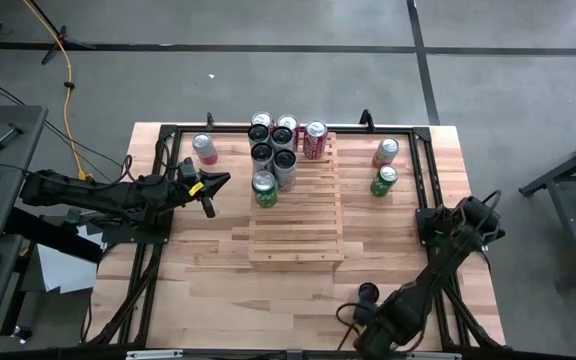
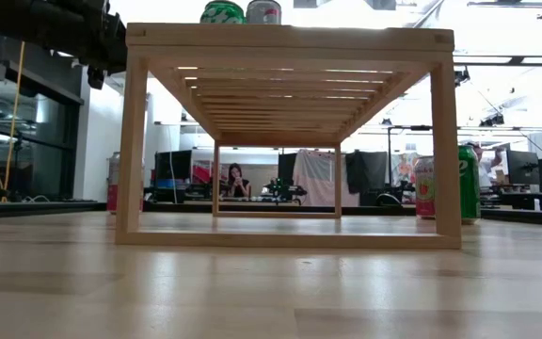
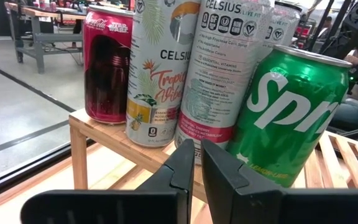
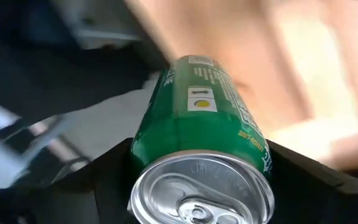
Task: Place canned beverage on shelf
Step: Align the bottom green sprite soda can with the other green sprite soda can on the shelf
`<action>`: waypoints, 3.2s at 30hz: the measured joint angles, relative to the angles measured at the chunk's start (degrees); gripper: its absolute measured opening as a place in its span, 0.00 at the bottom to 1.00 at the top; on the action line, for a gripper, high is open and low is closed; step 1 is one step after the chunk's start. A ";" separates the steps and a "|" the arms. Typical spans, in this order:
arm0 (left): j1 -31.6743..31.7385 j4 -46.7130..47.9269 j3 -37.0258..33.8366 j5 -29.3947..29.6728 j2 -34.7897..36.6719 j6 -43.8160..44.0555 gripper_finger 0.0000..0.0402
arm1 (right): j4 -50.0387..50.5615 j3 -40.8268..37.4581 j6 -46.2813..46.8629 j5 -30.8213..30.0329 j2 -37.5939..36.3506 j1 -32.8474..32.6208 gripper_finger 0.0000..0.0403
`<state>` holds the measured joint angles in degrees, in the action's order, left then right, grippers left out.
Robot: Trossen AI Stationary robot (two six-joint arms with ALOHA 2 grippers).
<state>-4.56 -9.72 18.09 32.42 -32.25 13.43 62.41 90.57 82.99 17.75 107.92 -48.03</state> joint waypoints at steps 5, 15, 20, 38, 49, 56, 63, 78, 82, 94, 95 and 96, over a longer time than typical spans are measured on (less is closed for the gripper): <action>0.01 0.02 0.00 -0.15 0.00 0.18 0.05 | -0.70 9.11 -3.04 -6.96 -0.02 0.50 0.72; 0.01 0.04 0.00 -0.15 0.00 1.44 0.05 | 1.49 29.45 -19.84 -30.49 -0.02 1.97 0.72; 0.01 0.09 0.00 -0.15 0.00 1.44 0.05 | 10.59 36.05 -26.63 -35.12 -0.13 3.85 0.72; 0.00 0.47 0.00 -0.14 0.00 1.42 0.05 | 27.13 43.66 -45.72 -39.29 -0.27 28.07 0.72; 0.02 -6.37 -0.04 -20.43 0.02 0.42 0.05 | 27.09 43.58 -53.32 -32.18 1.09 36.31 0.72; -2.77 -16.99 -0.04 -37.57 -0.61 -0.28 0.05 | 27.38 43.51 -53.86 -28.91 2.36 32.69 0.72; -9.65 -21.89 1.17 -30.53 -7.40 -8.56 0.04 | 26.66 43.52 -54.57 -29.57 2.78 30.50 0.72; -15.78 -10.36 23.27 -8.74 -37.25 -13.37 0.00 | 24.19 43.53 -55.00 -29.12 2.99 31.19 0.72; -15.76 -10.84 27.28 -7.97 -44.01 -14.60 0.00 | 23.97 43.53 -56.16 -28.56 3.62 31.17 0.72; -15.51 -11.57 31.26 -2.92 -50.02 -17.14 0.00 | 27.24 43.51 -55.88 -28.45 5.45 31.98 0.72; -15.32 -11.45 31.26 -3.02 -50.03 -16.94 0.00 | 27.22 43.51 -56.15 -28.53 5.68 32.19 0.72; -15.16 -11.16 31.26 -3.12 -50.03 -16.63 0.00 | 27.29 43.51 -56.32 -28.59 5.79 32.35 0.72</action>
<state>-19.72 -20.88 49.34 29.31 -82.28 -3.20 89.71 134.08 26.68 -10.84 113.71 -15.69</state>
